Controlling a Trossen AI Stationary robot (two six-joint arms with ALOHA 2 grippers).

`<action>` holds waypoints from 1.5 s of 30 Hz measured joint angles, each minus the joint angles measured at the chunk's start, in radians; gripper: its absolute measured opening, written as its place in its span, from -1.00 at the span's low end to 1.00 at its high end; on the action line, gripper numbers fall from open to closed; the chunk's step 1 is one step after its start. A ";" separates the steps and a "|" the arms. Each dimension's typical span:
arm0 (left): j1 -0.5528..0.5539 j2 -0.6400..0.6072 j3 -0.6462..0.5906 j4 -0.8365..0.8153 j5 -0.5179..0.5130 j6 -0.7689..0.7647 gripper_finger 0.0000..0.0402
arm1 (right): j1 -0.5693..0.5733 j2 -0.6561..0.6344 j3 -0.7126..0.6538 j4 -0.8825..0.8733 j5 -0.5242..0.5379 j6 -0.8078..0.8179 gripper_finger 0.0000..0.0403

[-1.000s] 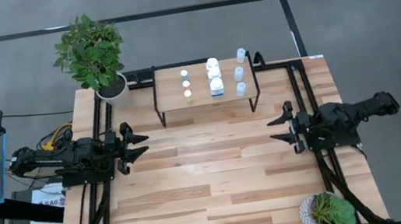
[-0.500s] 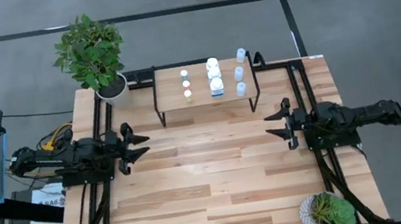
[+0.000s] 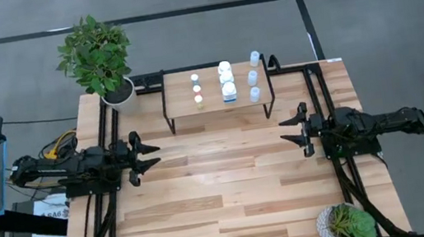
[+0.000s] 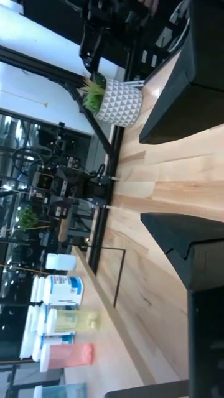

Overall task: Pick and place medicine bottles onto shelf by color
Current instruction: Return to Home Position

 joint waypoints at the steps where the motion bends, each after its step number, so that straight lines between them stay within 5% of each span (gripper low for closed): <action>1: 0.000 0.000 0.000 -0.005 0.000 -0.004 -0.11 | 0.000 0.000 0.000 0.000 0.000 0.000 0.13; 7: 0.000 0.000 0.000 -0.052 0.000 -0.030 -0.11 | 0.000 0.000 0.000 -0.001 0.000 0.000 0.13; 18: 0.000 0.000 0.000 -0.072 0.029 0.161 -0.11 | 0.000 0.000 -0.001 0.001 0.002 0.000 0.13; 45: 0.000 0.000 0.000 -0.072 0.030 0.132 -0.11 | 0.000 0.000 -0.002 0.004 0.003 0.001 0.13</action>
